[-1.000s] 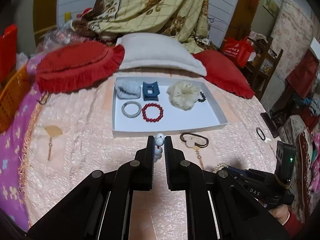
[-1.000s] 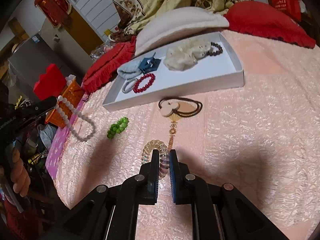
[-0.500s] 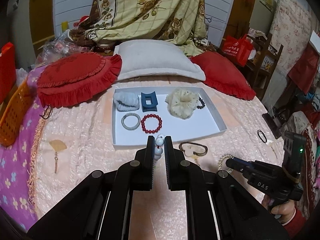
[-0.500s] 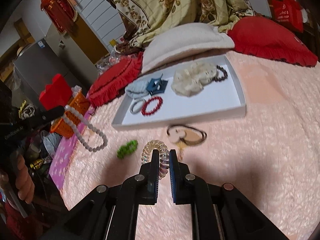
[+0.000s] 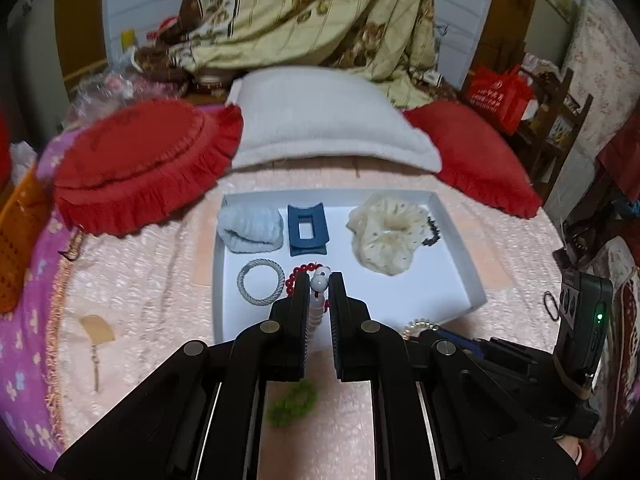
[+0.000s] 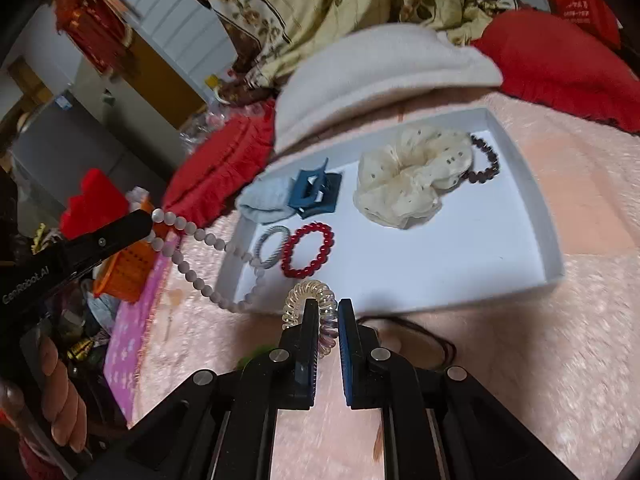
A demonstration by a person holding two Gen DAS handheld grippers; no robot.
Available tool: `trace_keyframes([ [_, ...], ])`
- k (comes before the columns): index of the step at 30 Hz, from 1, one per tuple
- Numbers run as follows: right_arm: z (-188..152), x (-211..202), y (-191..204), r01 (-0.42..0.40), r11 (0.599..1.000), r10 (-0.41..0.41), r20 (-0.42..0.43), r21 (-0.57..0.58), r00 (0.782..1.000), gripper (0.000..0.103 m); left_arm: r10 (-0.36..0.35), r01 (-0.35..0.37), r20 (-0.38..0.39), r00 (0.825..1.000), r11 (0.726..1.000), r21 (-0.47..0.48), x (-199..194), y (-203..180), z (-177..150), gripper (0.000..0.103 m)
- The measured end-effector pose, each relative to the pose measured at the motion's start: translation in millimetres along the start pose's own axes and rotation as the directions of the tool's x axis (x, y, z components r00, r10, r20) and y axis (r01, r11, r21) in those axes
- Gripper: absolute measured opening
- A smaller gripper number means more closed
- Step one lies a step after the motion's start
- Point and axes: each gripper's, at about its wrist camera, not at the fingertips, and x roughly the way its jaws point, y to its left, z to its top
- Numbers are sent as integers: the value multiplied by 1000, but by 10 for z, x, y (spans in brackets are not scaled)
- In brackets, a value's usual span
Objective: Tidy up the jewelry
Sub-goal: 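Carry pearl strand and spiral coil with both tools over the white box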
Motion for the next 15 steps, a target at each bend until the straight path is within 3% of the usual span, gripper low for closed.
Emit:
trace_keyframes([
  [7,144,524,-97,28,1000,-27,-75,13,997,9,53,-56,-98,994,998,-31,612,271,-67,8],
  [15,247,838,-12,-8,1000,11,-114,23,993,9,91,-106,-154,984,990,-97,856,636,-215,8],
])
